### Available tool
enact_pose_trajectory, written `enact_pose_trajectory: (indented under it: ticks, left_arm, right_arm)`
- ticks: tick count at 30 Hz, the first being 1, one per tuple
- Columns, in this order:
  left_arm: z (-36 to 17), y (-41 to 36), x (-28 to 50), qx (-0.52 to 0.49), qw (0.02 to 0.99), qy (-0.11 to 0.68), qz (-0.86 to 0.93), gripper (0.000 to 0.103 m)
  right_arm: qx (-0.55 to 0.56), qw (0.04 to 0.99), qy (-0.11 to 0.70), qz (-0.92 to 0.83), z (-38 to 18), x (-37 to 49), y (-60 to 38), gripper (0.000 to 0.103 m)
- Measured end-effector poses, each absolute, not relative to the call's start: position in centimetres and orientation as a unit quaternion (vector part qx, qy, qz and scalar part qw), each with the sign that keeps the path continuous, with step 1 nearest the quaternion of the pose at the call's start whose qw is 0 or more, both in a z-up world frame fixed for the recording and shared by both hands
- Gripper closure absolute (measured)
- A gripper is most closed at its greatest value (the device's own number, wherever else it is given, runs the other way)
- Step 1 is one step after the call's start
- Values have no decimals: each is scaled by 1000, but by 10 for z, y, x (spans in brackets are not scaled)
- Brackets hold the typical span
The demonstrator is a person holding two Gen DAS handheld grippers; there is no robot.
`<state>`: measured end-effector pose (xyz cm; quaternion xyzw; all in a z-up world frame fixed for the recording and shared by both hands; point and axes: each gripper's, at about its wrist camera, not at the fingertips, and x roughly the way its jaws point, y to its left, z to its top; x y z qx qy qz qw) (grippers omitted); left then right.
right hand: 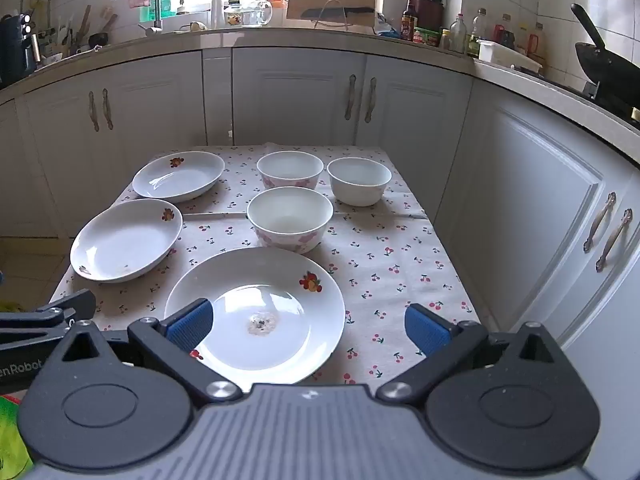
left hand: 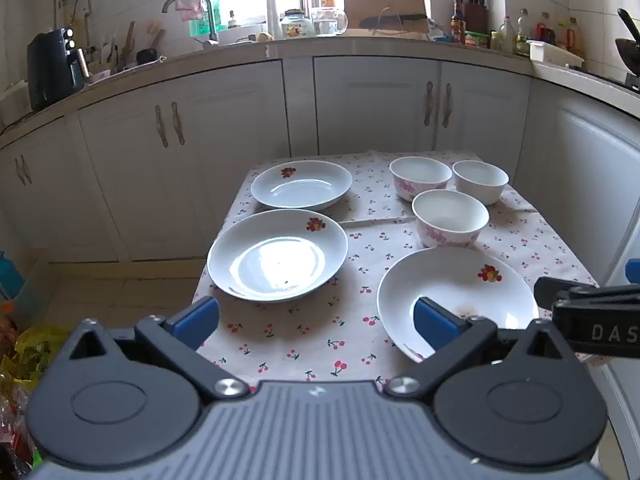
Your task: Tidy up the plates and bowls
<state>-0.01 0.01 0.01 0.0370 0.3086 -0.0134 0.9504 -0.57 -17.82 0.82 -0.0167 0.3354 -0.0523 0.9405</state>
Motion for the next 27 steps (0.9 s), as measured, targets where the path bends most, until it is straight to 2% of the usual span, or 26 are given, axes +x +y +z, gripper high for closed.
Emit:
enact_pose_trajectory:
  ticks: [27]
  left_arm:
    - [1, -3, -2, 42, 952, 303, -13, 1]
  right_arm:
    - [-17, 941, 335, -53, 10, -8, -178, 0]
